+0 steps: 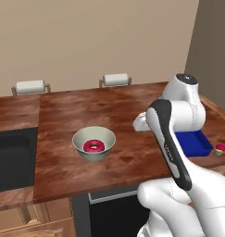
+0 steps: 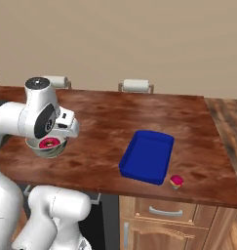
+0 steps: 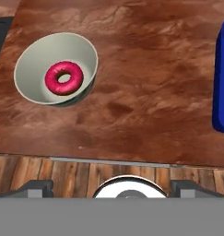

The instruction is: Place the bowl with donut and the cupcake onto the tray.

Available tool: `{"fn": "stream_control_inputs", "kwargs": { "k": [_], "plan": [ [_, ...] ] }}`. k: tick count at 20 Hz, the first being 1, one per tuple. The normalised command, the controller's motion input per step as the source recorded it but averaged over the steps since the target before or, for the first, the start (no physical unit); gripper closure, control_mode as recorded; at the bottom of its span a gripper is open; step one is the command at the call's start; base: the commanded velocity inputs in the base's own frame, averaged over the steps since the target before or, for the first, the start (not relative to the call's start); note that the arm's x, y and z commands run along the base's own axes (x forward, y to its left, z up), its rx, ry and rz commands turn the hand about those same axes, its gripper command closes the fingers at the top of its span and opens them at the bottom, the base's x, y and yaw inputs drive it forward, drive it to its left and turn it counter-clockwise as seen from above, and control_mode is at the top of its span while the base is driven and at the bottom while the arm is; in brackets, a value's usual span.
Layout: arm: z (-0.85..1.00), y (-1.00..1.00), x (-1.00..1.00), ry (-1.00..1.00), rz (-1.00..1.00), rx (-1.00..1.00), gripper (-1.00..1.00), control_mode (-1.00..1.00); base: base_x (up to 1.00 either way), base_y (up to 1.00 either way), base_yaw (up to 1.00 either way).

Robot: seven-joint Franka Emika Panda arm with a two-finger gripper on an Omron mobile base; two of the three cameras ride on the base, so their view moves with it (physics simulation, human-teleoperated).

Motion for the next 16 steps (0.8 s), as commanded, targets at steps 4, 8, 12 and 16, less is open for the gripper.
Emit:
{"fn": "stream_control_inputs", "kwargs": {
  "k": [4,8,12,16],
  "plan": [
    [-0.43,0.23,0.49,0.12,0.02,0.07,-1.0,-1.0,0.0,0.0,0.0],
    [-0.44,0.26,0.46,0.04,0.02,0.02,-1.0,-1.0,0.0,0.0,0.0],
    [-0.37,0.22,0.38,-0.01,0.02,0.02,-1.0,-1.0,0.0,0.0,0.0],
    [-0.35,0.16,0.31,-0.02,0.02,0.07,-1.0,-1.0,0.0,0.0,0.0]
  ]
}}
